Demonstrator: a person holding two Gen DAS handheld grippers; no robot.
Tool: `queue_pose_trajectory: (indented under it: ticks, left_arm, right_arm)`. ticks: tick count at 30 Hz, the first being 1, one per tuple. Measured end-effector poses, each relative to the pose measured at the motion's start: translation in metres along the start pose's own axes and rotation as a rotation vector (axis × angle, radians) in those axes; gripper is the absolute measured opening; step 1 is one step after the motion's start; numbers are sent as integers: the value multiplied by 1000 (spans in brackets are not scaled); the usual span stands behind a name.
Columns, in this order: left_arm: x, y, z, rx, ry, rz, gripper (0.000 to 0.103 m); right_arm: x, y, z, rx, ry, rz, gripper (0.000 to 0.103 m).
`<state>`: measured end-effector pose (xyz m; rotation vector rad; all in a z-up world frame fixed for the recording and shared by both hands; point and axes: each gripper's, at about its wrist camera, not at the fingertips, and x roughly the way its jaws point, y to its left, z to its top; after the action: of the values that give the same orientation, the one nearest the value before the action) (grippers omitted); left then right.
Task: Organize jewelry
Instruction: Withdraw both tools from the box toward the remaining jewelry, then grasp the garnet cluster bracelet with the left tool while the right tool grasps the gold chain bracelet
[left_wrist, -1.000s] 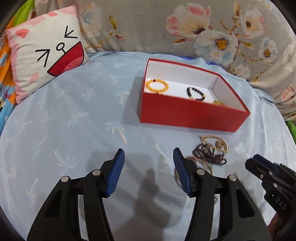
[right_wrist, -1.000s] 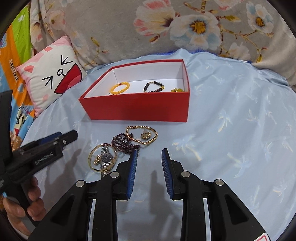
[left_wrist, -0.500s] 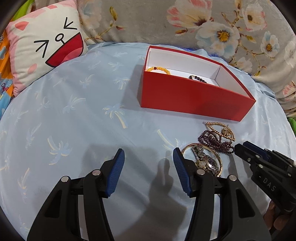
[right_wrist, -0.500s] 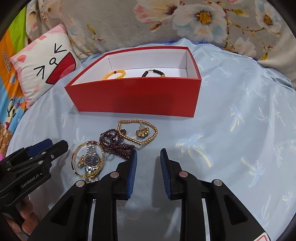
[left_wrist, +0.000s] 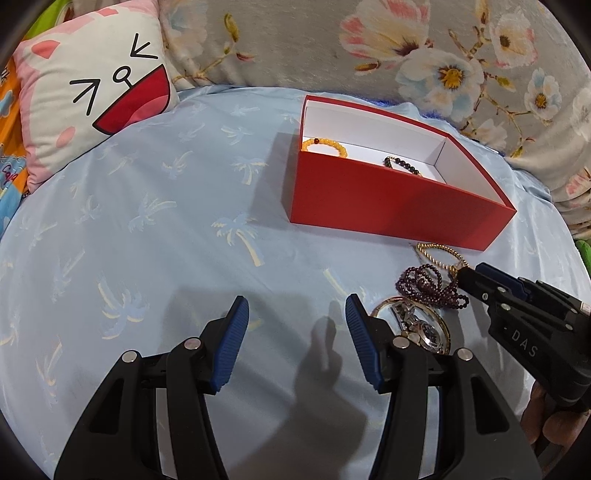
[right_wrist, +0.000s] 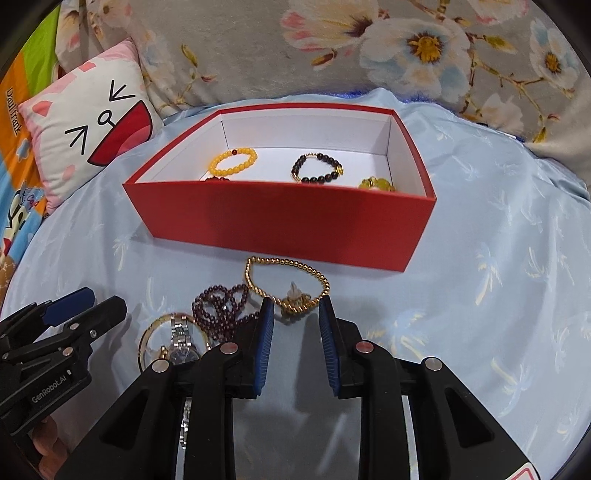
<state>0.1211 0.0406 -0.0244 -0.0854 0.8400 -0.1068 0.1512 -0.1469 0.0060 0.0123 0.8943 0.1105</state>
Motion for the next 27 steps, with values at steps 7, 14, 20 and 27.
queue_pose_trajectory:
  ticks: [7,14,20,27]
  left_arm:
    - [3,2,0,-3,8,-9,52]
    - [3,3,0,-8,11,-10,52]
    - [4,2,0,-6,13,-10,52]
    - [6,3,0,-13,14,-17,52]
  right_arm:
    - [6,1,5,-5,4,3,23]
    - [7,-16,8,90,14,38,23]
    - [14,-22,14,132,24,61,15]
    - [12,-29,20,146,13,39,15]
